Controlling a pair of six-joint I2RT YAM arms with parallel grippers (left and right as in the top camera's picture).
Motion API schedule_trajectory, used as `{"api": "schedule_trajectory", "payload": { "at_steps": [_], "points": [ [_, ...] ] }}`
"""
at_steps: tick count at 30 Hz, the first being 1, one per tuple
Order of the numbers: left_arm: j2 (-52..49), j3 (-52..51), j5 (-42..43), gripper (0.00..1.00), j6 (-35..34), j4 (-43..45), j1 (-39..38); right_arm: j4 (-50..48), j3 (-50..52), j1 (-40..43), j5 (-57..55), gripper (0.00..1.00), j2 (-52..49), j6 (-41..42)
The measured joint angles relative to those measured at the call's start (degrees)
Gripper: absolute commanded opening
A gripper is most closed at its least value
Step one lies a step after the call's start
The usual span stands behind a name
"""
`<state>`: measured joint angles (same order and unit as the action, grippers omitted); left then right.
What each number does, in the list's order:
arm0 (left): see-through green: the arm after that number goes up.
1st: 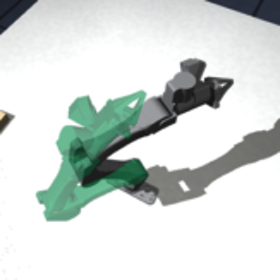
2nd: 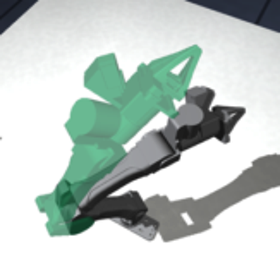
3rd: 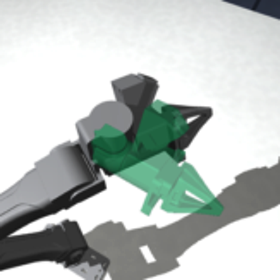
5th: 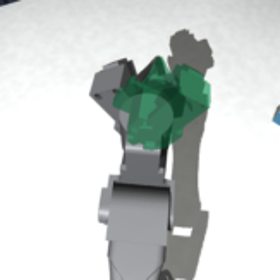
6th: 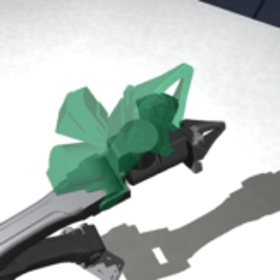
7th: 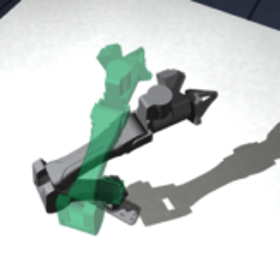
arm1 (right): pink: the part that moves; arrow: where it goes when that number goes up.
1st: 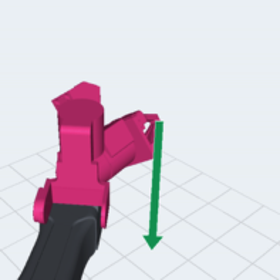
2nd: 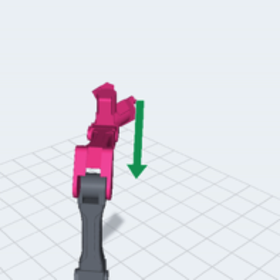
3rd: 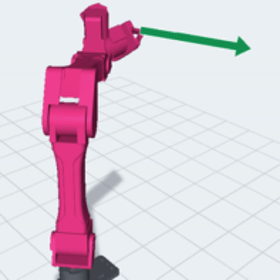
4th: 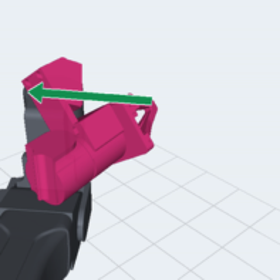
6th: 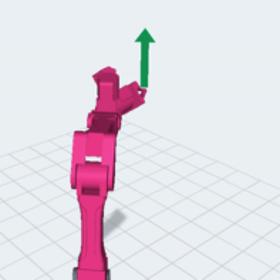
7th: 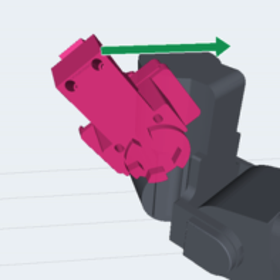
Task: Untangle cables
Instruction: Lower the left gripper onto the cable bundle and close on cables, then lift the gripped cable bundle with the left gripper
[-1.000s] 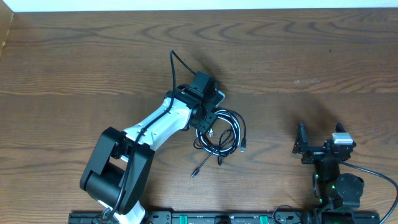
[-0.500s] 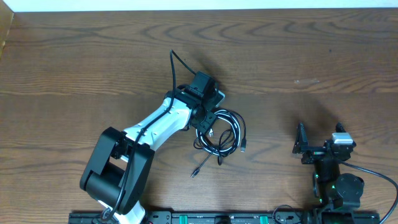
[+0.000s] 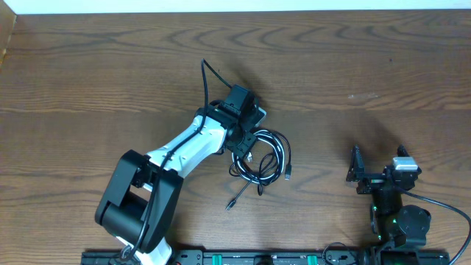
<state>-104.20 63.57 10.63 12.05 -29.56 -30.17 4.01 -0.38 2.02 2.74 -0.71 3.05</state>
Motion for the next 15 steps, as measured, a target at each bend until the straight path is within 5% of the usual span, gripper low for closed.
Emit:
{"api": "schedule_trajectory", "payload": {
  "at_steps": [5,9,12,15],
  "points": [
    [-1.60,-0.02,0.02,0.51,-0.02,0.07,0.00,0.00,0.00,0.00,0.00,0.99,0.00,0.00],
    [-1.68,-0.07,0.07,0.33,0.00,0.11,0.00,0.00,0.00,0.00,0.00,0.99,0.00,0.00],
    [-1.68,-0.11,0.02,0.08,0.13,0.11,-0.04,-0.02,0.00,0.00,0.00,0.99,0.00,0.00],
    [-1.70,-0.11,0.00,0.08,0.02,0.26,-0.04,0.00,0.00,0.00,0.00,0.99,0.00,0.00]
  ]
}}
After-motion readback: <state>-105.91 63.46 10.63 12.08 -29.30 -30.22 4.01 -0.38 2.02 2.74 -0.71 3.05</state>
